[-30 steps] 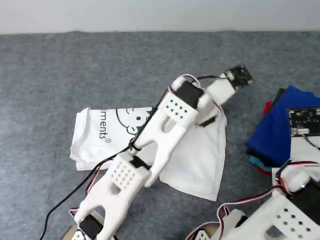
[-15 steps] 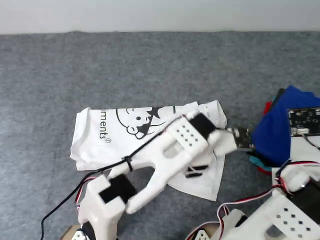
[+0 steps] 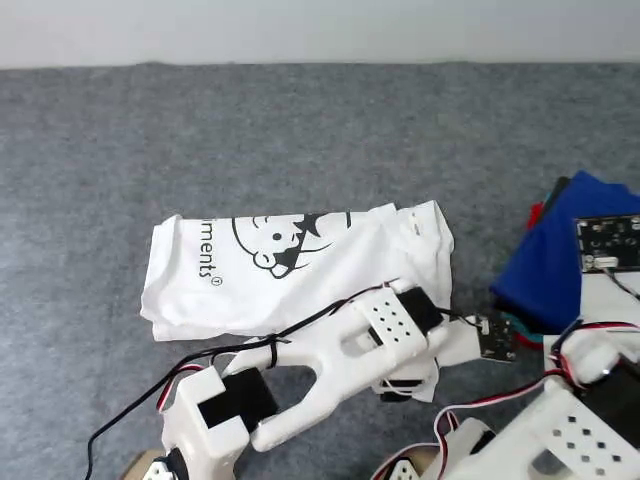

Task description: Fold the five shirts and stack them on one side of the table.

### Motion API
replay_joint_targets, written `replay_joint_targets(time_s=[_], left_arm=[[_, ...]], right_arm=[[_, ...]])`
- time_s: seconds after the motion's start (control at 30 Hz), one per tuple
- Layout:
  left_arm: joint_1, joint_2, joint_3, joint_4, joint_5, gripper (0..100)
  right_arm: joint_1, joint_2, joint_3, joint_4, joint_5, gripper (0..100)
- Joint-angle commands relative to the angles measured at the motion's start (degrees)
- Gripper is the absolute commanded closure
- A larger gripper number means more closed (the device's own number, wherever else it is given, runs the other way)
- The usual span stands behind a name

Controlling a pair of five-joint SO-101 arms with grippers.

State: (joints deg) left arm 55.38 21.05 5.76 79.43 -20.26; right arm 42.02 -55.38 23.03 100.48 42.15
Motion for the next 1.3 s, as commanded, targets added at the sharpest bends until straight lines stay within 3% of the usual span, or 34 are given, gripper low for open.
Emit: replay_joint_targets(time_s=[0.0,0.3,0.5,0.83,1.27], left_arm=[[-0.1,-3.6,1.3,-3.3,-0.5,83],[-1.8,-2.1,7.0,-10.9,0.7,85],[-2.3,-1.4,4.7,-10.6,1.5,96],[-2.8,-10.4,3.8,-7.5,-0.9,98],[-12.4,-10.7,3.8,-17.6,-0.8,98]], right_arm=[[0.5,-0.9,-0.1,2.2,0.4,90.0],[0.5,-0.9,-0.1,2.2,0.4,90.0],[0.5,-0.9,-0.1,2.2,0.4,90.1],[0.5,-0.9,-0.1,2.2,0.4,90.1],[0.5,-0.9,-0.1,2.2,0.4,90.2]])
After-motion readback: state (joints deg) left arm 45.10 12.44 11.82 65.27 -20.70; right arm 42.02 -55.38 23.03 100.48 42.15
